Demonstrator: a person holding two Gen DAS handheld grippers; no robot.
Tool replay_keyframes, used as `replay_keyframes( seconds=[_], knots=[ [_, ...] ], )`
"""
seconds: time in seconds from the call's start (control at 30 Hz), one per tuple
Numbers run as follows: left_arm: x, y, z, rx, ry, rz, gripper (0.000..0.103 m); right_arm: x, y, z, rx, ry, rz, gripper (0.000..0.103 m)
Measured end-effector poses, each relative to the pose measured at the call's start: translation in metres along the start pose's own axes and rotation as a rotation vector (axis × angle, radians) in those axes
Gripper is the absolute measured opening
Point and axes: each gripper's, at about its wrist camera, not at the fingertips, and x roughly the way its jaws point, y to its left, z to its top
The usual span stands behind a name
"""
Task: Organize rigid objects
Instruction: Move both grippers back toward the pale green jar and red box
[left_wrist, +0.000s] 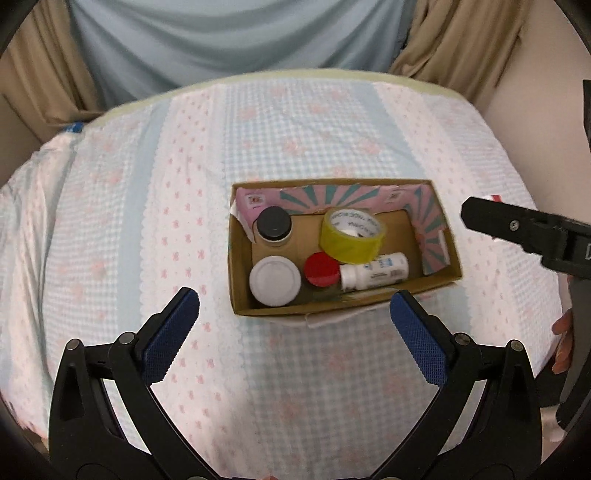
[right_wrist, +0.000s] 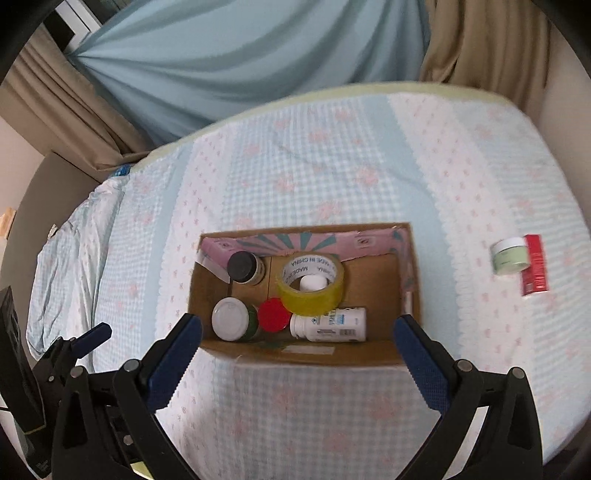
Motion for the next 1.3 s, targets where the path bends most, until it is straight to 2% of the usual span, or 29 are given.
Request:
replay_keyframes(
  seconds=[0.17, 0.4, 0.53, 0.73, 0.9, 0.97, 1.13, 1.3],
  knots=[
    [-0.033, -0.020, -0.005, 0.038, -0.046, 0.004, 0.103, -0.045, -0.010, -0.009, 0.033, -0.034, -0.007, 0.103],
    [-0.065, -0.062, -0.001, 0.081, -0.118, -0.042, 0.103, -0.101, -0.040, -0.028, 0.028, -0.075, -0.065, 0.103],
    [-0.073, -0.097, 0.003, 0.095, -0.123, -0.065, 0.103, -0.125, -0.075, -0.039, 0.037, -0.090, -0.109, 0.103],
    [-0.076, -0.170, 0.010, 0.095, -0.142, -0.069, 0.103, -0.149, -0.143, -0.052, 0.018, -0.084, -0.168, 0.103],
    [-0.064, -0.231, 0.021, 0.032, -0.113, -0.076, 0.103, -0.155, -0.211, -0.048, -0.016, -0.044, -0.153, 0.103],
    [-0.054, -0.256, 0.028, 0.003, -0.096, -0.082, 0.103, -0.154, -0.236, -0.044, -0.043, -0.038, -0.172, 0.103],
    [-0.018, -0.306, 0.050, -0.079, -0.027, -0.121, 0.103, -0.137, -0.288, -0.027, -0.124, 0.017, -0.207, 0.103],
    [0.029, -0.342, 0.077, -0.082, 0.058, -0.108, 0.103, -0.111, -0.325, -0.009, -0.104, 0.072, -0.157, 0.103]
  ],
)
